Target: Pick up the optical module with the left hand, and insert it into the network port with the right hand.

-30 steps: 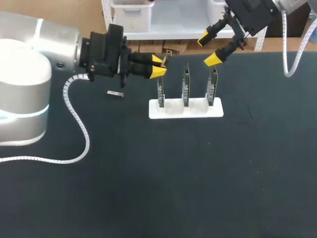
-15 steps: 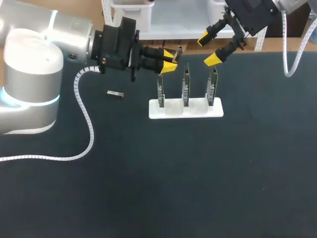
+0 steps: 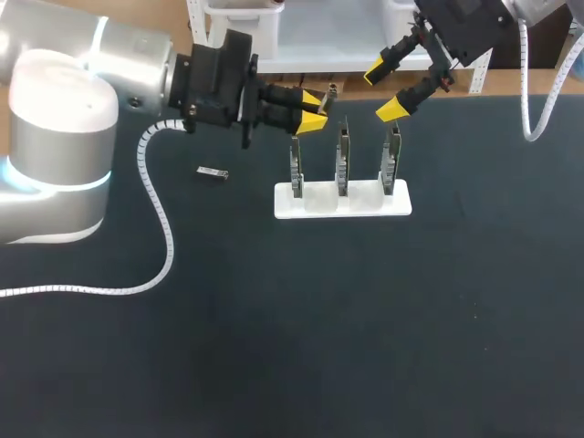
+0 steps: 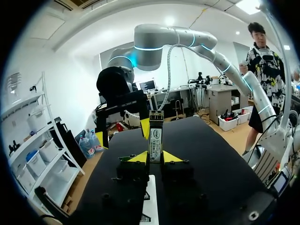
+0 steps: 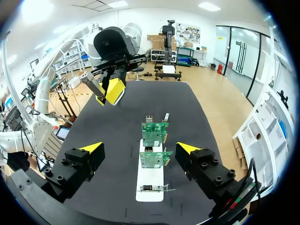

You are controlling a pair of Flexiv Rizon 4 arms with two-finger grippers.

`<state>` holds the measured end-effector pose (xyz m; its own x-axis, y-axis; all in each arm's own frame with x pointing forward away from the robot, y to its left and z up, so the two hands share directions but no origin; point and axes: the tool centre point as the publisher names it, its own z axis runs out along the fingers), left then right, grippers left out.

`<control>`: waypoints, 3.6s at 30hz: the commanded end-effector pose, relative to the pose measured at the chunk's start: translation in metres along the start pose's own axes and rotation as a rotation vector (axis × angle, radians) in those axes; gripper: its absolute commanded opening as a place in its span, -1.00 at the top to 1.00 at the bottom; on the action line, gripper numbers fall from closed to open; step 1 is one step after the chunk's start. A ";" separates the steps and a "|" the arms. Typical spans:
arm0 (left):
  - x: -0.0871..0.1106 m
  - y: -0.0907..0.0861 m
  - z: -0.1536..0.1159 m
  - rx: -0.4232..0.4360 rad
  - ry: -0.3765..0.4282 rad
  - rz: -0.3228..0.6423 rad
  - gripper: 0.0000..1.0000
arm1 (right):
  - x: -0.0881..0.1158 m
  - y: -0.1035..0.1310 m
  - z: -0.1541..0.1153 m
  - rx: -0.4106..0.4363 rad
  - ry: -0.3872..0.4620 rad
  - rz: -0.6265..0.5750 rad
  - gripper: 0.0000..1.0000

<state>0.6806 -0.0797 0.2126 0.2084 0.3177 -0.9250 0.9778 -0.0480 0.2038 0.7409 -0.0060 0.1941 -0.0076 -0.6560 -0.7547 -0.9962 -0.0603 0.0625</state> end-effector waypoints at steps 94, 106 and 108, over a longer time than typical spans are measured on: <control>-0.005 0.017 0.059 -0.046 -0.150 -0.075 1.00 | 0.000 0.001 0.000 0.002 0.000 0.000 -1.00; -0.002 0.018 0.062 -0.026 -0.125 -0.081 1.00 | 0.000 0.001 0.000 0.002 0.000 0.000 -1.00; -0.002 0.018 0.062 -0.026 -0.125 -0.081 1.00 | 0.000 0.001 0.000 0.002 0.000 0.000 -1.00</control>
<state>0.6950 -0.1395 0.1981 0.1330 0.1945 -0.9719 0.9905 0.0080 0.1371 0.7409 -0.0060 0.1941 -0.0077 -0.6560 -0.7547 -0.9962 -0.0603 0.0625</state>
